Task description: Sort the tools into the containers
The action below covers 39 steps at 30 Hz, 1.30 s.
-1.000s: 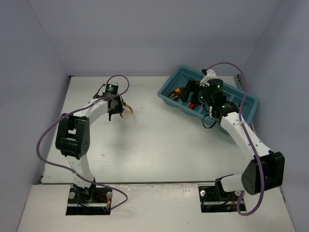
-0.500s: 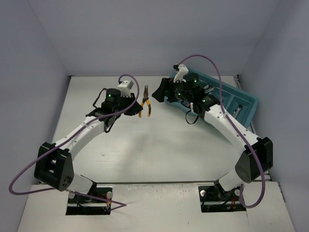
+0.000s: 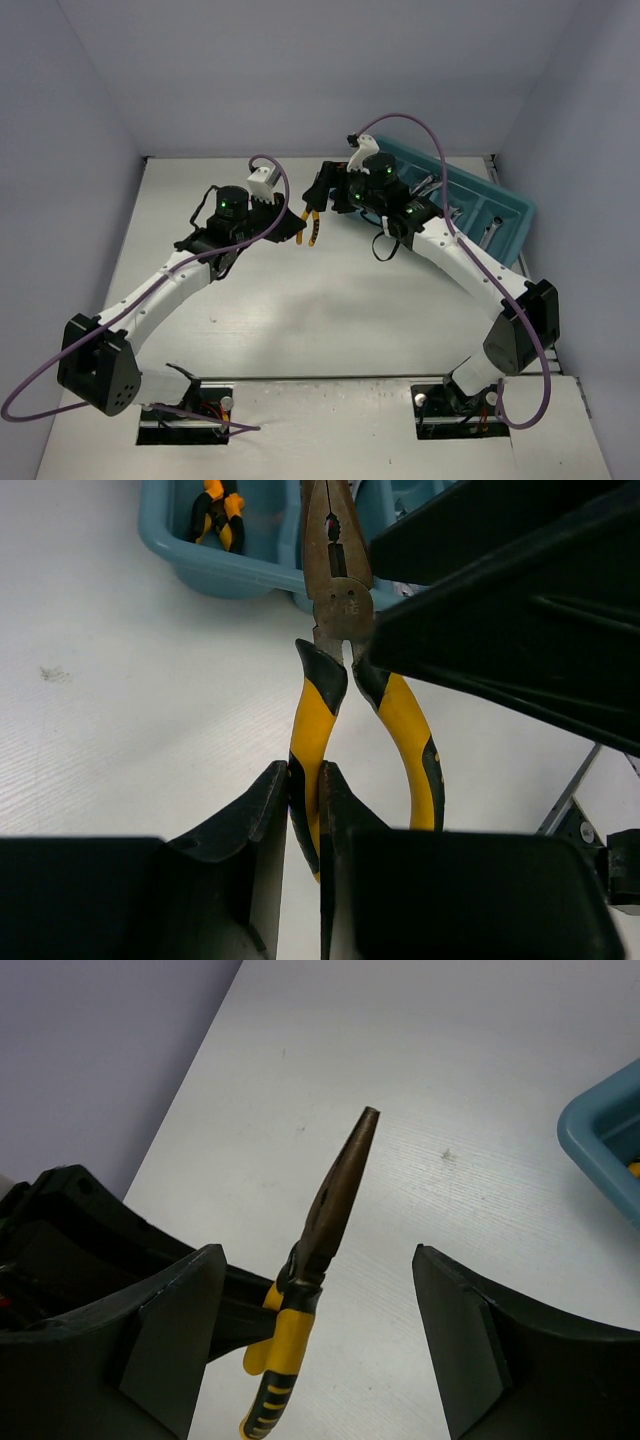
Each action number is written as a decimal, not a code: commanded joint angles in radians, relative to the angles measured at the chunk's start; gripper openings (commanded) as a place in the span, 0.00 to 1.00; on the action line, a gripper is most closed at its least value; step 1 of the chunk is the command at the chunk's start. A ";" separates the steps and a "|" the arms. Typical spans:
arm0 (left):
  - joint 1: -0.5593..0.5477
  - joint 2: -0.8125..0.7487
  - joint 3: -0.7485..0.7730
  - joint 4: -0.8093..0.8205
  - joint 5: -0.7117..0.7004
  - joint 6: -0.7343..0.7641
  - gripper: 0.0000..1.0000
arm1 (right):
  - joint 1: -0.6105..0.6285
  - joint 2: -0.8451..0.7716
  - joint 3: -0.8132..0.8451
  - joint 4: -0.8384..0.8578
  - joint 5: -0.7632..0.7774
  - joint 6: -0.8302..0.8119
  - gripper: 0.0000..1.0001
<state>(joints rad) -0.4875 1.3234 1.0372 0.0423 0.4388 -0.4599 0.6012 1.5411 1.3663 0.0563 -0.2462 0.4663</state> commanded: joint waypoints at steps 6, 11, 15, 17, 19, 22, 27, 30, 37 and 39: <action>-0.016 -0.083 -0.004 0.135 0.048 -0.007 0.00 | 0.029 0.013 0.030 0.069 0.031 0.050 0.65; -0.018 -0.090 -0.005 0.134 0.036 -0.003 0.00 | 0.056 0.027 0.027 0.070 0.026 0.062 0.54; -0.018 -0.095 -0.008 0.135 0.024 0.012 0.00 | 0.068 0.027 0.005 0.070 0.036 0.077 0.45; -0.017 -0.099 -0.008 0.135 0.022 0.016 0.00 | 0.069 0.027 -0.007 0.070 0.038 0.085 0.40; -0.017 -0.100 -0.009 0.134 0.019 0.023 0.00 | 0.071 0.022 -0.019 0.070 0.046 0.085 0.32; -0.017 -0.099 -0.011 0.134 0.018 0.030 0.00 | 0.074 0.011 -0.024 0.070 0.075 0.078 0.10; -0.017 -0.100 -0.011 0.100 -0.014 0.034 0.09 | 0.061 -0.002 -0.014 0.068 0.130 0.058 0.00; -0.017 -0.105 0.009 -0.003 -0.079 0.068 0.49 | 0.026 -0.006 -0.003 0.067 0.162 0.045 0.00; -0.016 -0.195 0.003 -0.242 -0.347 0.102 0.78 | -0.183 0.058 0.063 0.070 0.221 0.045 0.00; -0.015 -0.231 -0.002 -0.313 -0.440 0.104 0.78 | -0.240 0.110 0.107 0.071 0.235 0.040 0.00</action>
<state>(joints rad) -0.5049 1.1904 0.9928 -0.1454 0.2182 -0.3865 0.4797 1.5932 1.3577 0.0396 -0.0967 0.5198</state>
